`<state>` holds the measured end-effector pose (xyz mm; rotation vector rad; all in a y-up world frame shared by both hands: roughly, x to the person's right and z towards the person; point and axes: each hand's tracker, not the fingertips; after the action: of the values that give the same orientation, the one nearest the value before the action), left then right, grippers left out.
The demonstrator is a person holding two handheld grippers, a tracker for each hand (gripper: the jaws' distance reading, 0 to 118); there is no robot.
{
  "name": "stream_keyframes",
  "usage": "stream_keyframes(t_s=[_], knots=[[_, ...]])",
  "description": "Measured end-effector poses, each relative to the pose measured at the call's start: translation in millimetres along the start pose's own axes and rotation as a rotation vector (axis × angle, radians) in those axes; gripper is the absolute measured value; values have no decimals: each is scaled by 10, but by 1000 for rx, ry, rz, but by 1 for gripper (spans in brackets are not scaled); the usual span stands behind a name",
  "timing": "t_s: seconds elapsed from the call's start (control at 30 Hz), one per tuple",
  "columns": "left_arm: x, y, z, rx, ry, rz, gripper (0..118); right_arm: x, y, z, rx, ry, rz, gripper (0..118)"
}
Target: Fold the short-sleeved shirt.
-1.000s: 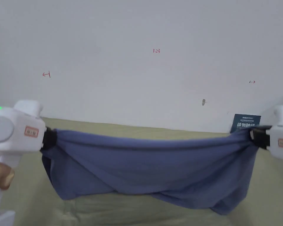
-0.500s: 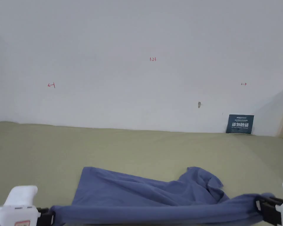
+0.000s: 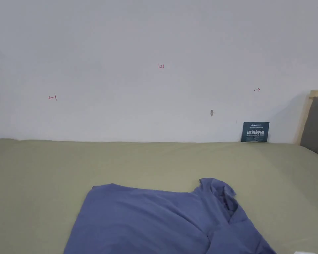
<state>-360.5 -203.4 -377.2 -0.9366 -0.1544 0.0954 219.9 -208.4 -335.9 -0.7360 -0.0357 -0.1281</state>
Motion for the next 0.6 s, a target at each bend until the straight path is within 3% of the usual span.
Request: stream_keyframes(t_s=[0.13,0.17,0.2,0.23,0.27,0.3,0.4,0.5,0.53,0.57,0.6], knots=[[-49,-97,-72,-21,-12,46,12,55,-115,-43,-33,11,-66,5],[-37,-125,-67,-29,-16,54,28,69,-124,-40,-36,17,-83,17],[-32,-131,-49,-32,-17,65,54,93,-113,-19,-36,19,-86,37],[-40,-117,-9,-37,-18,89,91,108,-92,11,-40,14,-88,76],[-57,-92,45,-41,-19,136,104,113,-72,68,-38,-9,-85,101],[-75,-70,95,-57,-15,177,104,126,-44,133,-35,-9,-80,110],[-100,-24,359,40,-60,251,104,115,42,425,83,15,-55,107],[39,-60,598,203,-25,184,103,20,112,602,133,-36,-16,106],[88,-84,646,240,-12,142,99,-5,119,636,130,-38,-4,97],[143,-126,676,286,23,116,92,-35,134,671,134,-55,15,78],[194,-155,700,315,49,95,76,-88,144,676,127,-82,48,46]])
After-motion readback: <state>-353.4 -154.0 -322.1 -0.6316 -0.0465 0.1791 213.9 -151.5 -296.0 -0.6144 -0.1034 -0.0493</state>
